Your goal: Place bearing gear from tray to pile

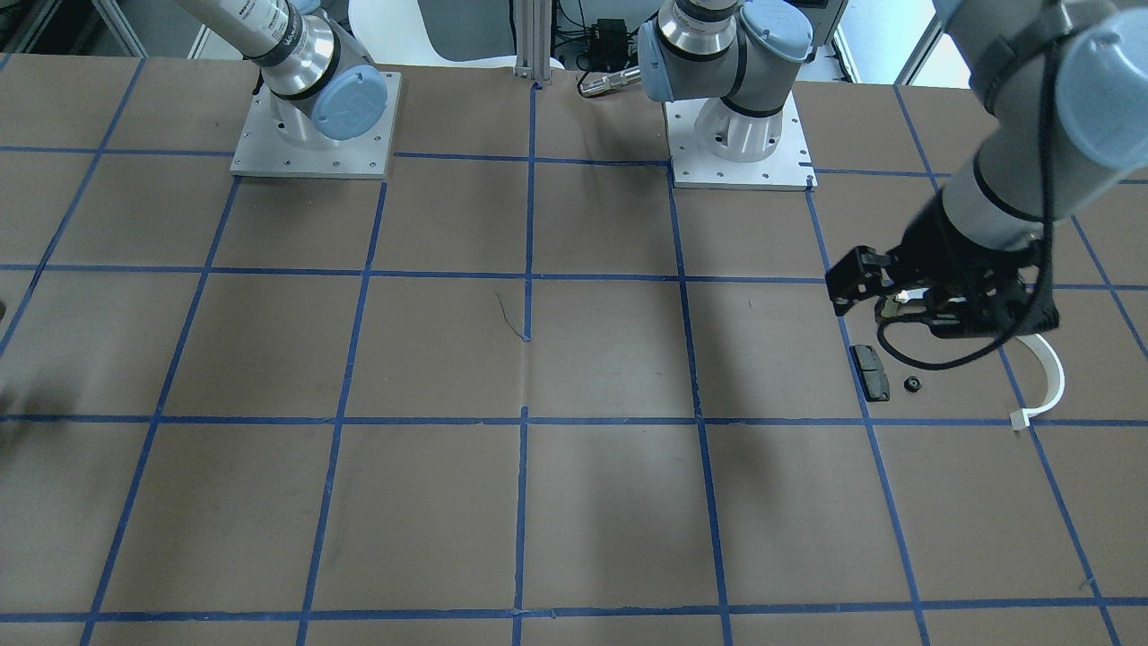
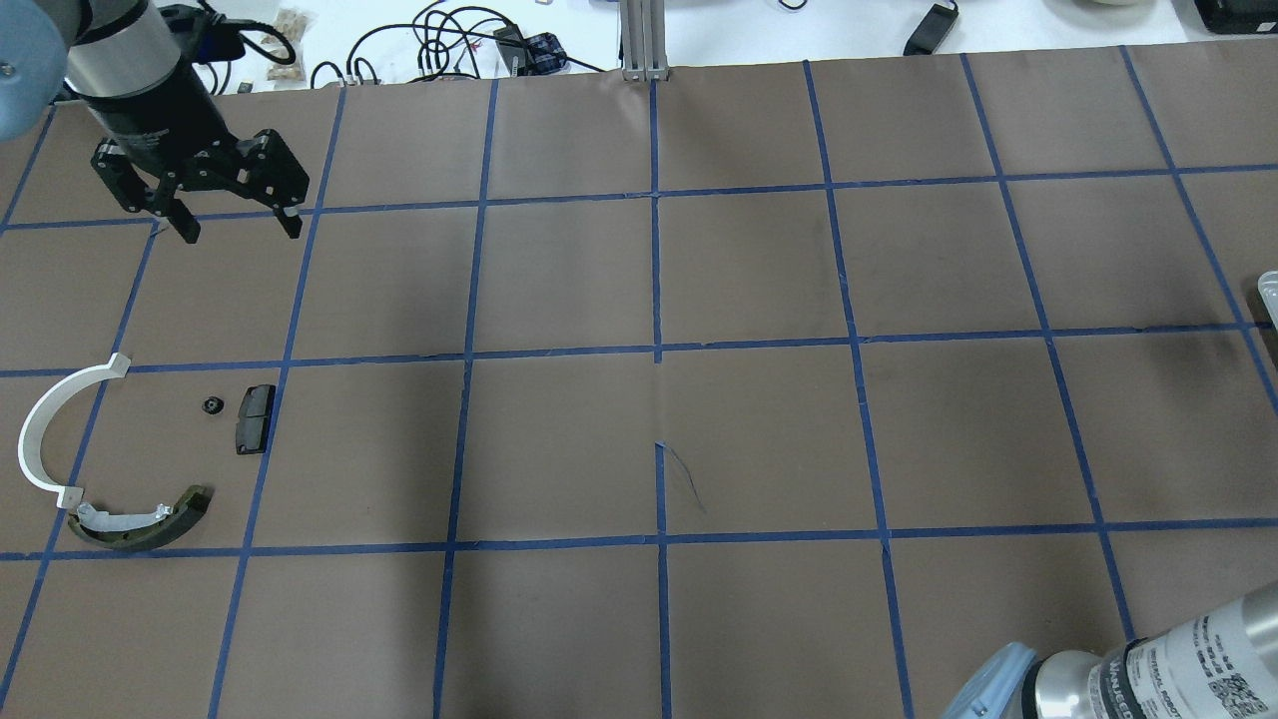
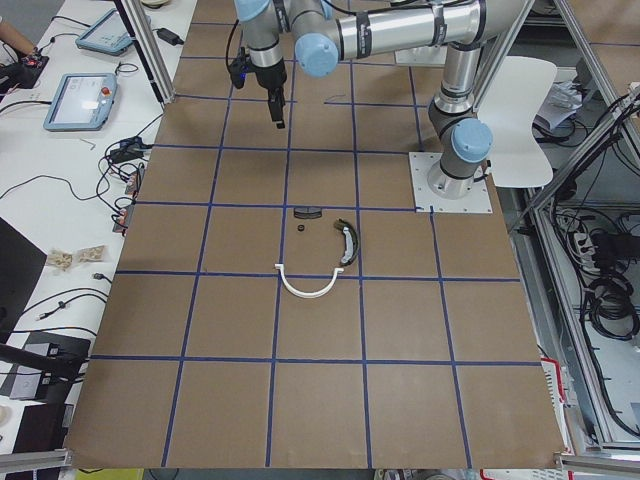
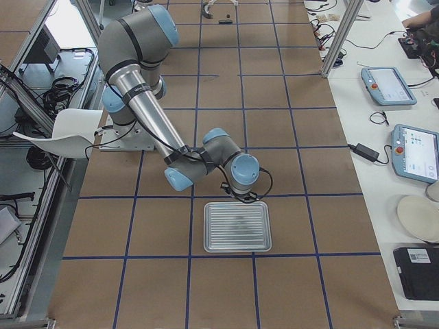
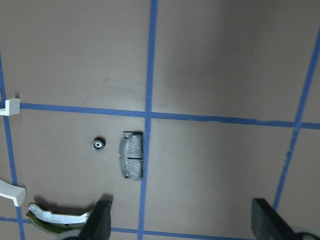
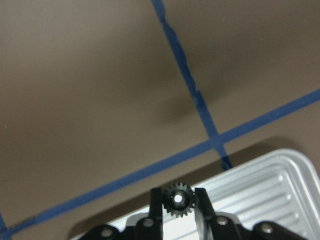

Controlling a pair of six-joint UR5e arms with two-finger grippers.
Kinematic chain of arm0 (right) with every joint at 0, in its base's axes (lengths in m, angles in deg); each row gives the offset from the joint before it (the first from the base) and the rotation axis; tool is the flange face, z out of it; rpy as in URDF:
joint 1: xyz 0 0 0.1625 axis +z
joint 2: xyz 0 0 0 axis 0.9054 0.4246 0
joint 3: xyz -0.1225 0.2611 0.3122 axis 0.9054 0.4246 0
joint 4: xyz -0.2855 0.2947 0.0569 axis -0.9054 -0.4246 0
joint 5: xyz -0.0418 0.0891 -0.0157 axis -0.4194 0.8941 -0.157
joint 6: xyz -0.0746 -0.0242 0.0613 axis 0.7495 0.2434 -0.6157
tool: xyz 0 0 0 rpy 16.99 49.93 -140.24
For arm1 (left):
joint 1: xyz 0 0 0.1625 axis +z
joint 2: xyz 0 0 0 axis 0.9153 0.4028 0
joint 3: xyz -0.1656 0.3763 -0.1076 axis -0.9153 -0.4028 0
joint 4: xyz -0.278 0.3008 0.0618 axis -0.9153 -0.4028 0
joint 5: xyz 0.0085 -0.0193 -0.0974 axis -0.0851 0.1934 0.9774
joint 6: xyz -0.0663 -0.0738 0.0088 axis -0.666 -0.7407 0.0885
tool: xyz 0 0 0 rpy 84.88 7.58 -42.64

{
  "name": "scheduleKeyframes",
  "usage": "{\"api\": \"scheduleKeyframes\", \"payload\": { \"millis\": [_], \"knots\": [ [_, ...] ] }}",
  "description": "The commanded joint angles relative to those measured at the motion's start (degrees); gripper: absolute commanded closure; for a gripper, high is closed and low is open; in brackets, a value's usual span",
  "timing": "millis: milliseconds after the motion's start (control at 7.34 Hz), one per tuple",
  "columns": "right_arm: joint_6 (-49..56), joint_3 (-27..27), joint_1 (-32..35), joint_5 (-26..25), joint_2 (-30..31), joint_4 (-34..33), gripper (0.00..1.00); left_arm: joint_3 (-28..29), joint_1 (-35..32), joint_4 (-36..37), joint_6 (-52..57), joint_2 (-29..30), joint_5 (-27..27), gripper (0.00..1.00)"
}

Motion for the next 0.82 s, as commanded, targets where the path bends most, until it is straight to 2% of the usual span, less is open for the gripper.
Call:
{"api": "scheduleKeyframes", "payload": {
  "millis": [0,272,408,545,681],
  "knots": [
    [-13.3,-0.4,6.8,2.8,0.4,0.9,1.00,2.5,-7.6,-0.7,-5.9,-2.7,-0.1,0.00],
    [-27.4,-1.4,13.5,7.0,2.0,3.0,1.00,2.1,-8.6,0.9,-5.5,-3.2,0.6,0.00],
    [-36.1,-3.7,18.9,9.5,4.2,3.2,1.00,1.9,-7.5,1.5,-4.4,-2.9,6.1,0.01],
    [-44.2,-8.0,23.9,12.0,6.6,2.4,1.00,1.9,-7.5,2.1,-3.9,-2.8,6.5,0.00],
    [-53.2,-12.0,28.0,14.1,8.8,-1.2,1.00,1.7,-7.6,3.5,-4.0,-3.1,6.4,0.00]
  ]
}}
